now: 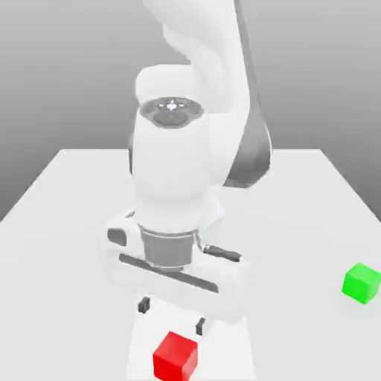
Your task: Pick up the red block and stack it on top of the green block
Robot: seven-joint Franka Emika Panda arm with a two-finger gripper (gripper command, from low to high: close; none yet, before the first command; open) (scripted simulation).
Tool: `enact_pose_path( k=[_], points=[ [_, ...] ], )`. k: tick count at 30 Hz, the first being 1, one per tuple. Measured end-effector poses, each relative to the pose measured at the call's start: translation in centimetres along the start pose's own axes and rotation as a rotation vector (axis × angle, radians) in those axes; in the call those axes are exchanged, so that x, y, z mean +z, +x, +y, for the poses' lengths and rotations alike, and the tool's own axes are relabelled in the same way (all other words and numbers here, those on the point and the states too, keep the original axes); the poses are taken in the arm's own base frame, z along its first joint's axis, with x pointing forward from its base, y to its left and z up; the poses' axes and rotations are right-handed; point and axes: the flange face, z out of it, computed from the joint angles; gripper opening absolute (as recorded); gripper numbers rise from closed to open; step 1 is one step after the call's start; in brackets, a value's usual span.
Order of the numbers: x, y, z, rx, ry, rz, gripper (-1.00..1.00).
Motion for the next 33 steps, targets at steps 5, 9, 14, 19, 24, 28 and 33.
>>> enact_pose_path(
  k=[5, 9, 14, 19, 24, 28, 33],
  points=[
    [4.8, -0.1, 0.2, 0.003, -0.005, -0.003, -1.0],
    [4.8, -0.1, 0.2, 0.003, -0.003, -0.003, -1.0],
    [1.4, 0.0, 0.1, 0.004, -0.004, -0.004, -1.0],
    [-1.9, -5.4, -0.9, -0.066, -0.001, -0.016, -1.0],
    [-3.0, -14.8, -1.5, -0.189, 0.002, -0.03, -1.0],
    [-3.8, -22.2, -0.6, -0.29, 0.001, -0.034, -1.0],
    [-4.6, -31.3, 2.3, -0.427, 0.0, -0.028, -1.0]
  ],
)
